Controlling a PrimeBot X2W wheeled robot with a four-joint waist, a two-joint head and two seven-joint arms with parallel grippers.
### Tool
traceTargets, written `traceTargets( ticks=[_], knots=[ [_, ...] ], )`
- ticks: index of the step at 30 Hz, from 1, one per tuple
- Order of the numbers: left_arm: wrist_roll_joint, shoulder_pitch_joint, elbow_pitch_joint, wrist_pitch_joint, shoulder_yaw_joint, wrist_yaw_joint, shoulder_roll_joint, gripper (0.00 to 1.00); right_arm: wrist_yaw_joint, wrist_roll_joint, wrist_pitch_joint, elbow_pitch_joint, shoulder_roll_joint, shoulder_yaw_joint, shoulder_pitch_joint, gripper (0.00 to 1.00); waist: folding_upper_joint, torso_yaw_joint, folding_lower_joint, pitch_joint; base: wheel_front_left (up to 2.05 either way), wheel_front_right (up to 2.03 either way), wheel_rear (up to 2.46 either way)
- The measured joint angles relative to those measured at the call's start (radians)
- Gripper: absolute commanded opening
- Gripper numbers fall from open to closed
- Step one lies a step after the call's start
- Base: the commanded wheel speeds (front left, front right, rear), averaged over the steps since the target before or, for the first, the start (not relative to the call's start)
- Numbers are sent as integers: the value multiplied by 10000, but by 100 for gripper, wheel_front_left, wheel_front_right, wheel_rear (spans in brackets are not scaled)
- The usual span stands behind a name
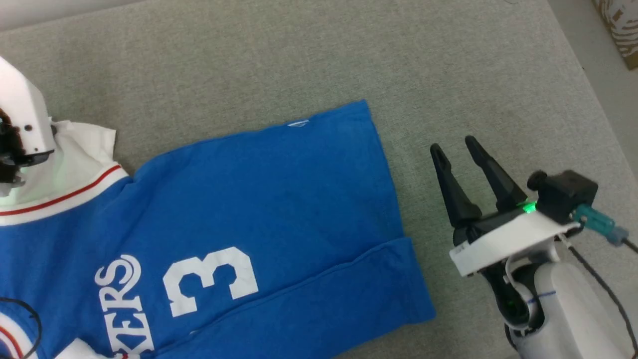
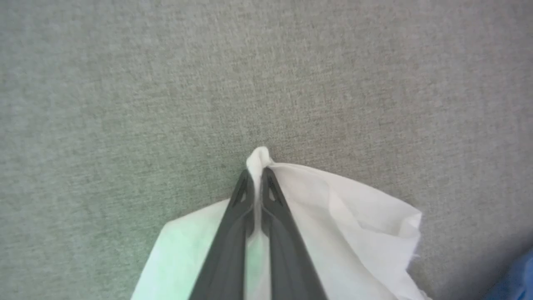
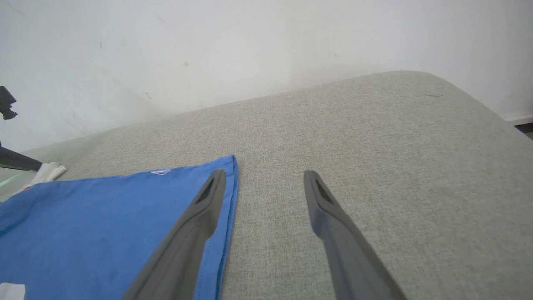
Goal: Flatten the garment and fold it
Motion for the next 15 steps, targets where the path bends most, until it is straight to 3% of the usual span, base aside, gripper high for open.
traceTargets(
  ticks=[5,15],
  knots=[
    [104,174,-201,-589,-52,19,-104,0,0,644,727,631,-330,307,-809,100,0,181,2,-49,0,0,0],
    [228,-36,-539,-1678,-341,-487,-848,0,0,2472,4449,3733,-1135,1578,-4098,100,0,1103,4,-177,0,0,0]
  ],
)
